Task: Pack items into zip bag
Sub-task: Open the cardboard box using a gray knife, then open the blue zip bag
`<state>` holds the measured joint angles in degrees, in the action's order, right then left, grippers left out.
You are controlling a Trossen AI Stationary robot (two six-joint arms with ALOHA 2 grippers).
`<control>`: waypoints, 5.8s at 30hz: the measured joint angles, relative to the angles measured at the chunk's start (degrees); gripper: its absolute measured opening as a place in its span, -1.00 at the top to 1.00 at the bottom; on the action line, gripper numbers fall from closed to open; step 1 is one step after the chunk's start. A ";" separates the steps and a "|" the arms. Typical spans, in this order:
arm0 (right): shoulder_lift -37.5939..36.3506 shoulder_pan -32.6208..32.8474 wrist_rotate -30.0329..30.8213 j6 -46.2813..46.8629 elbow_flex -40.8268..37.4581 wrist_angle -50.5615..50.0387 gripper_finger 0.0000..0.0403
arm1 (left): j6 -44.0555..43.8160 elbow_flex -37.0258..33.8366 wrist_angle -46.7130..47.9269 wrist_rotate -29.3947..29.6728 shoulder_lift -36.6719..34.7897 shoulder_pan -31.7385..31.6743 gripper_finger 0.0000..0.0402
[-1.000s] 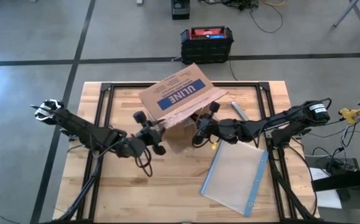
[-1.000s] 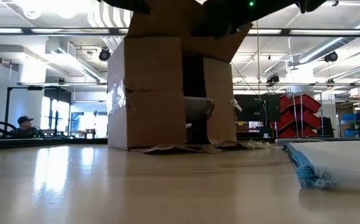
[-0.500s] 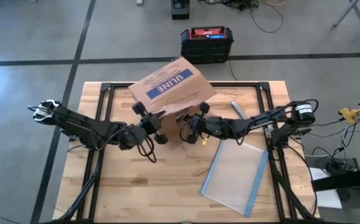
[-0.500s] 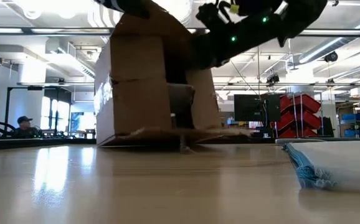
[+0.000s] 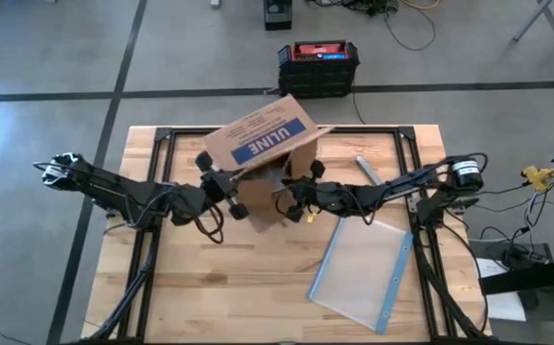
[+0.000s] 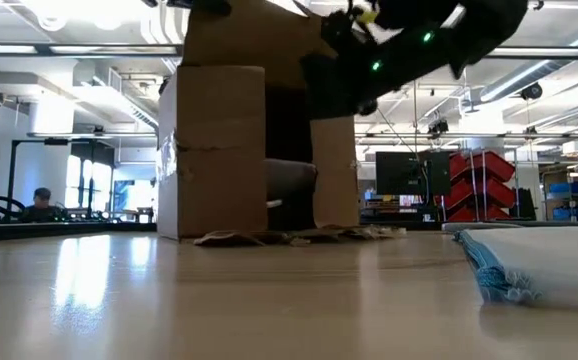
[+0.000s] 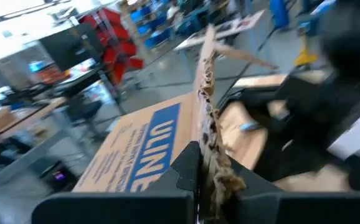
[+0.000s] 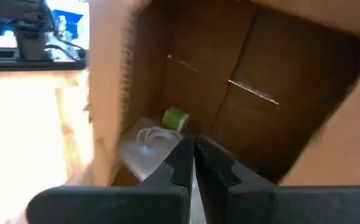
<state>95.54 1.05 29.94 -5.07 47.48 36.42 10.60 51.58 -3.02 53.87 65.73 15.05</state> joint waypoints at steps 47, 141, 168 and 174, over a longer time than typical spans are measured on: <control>3.64 2.76 27.65 16.23 16.14 -74.17 1.00 | -0.85 -2.87 7.76 5.27 -3.75 -6.15 1.00; 6.27 34.70 0.10 -17.67 41.92 -76.82 1.00 | -27.61 0.05 -16.54 -20.03 35.55 21.59 0.18; 7.14 34.20 40.20 -10.83 34.47 -76.38 1.00 | -34.98 -1.05 3.55 -7.90 14.65 21.43 -0.21; 7.81 34.18 40.79 -15.38 34.80 -73.10 1.00 | -34.29 -1.16 0.63 -3.83 16.44 19.59 -0.32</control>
<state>103.35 35.22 70.73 -20.45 82.28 -36.68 -23.69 50.42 -2.39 50.04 82.18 34.64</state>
